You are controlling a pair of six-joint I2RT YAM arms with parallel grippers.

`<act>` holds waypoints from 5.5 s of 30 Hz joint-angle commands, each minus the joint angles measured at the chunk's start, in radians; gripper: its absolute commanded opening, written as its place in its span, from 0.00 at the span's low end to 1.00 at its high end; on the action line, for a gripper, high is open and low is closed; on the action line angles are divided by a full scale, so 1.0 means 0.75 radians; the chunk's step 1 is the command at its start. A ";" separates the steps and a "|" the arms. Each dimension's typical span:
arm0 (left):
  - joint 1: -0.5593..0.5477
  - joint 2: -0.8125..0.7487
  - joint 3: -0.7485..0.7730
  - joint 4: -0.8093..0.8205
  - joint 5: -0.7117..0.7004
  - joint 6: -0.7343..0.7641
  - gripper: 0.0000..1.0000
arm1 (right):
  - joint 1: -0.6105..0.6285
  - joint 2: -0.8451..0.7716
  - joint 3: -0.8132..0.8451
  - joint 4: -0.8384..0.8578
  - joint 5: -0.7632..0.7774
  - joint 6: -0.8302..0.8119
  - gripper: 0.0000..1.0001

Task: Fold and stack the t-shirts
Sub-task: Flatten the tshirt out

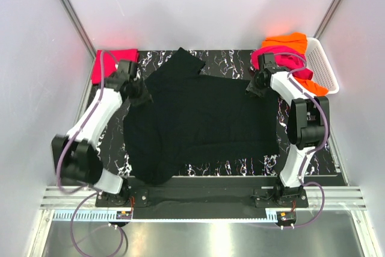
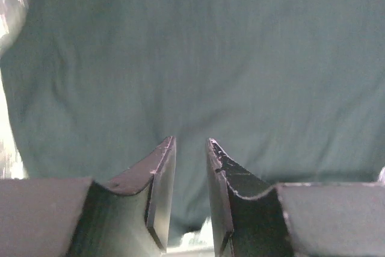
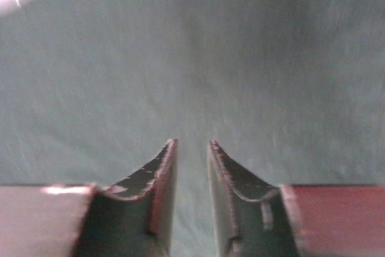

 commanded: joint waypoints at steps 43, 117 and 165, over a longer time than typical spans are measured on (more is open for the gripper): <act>0.338 1.281 1.067 0.739 0.481 -0.166 0.44 | -0.023 0.927 1.236 -0.202 0.018 0.016 0.15; -0.681 -0.978 -0.651 -0.252 -0.304 -0.732 0.49 | 0.883 0.058 -0.213 0.338 -0.977 0.173 0.48; 0.225 0.014 -0.359 0.334 0.448 -0.014 0.48 | -0.064 -0.659 -1.054 -0.059 -0.103 0.138 0.00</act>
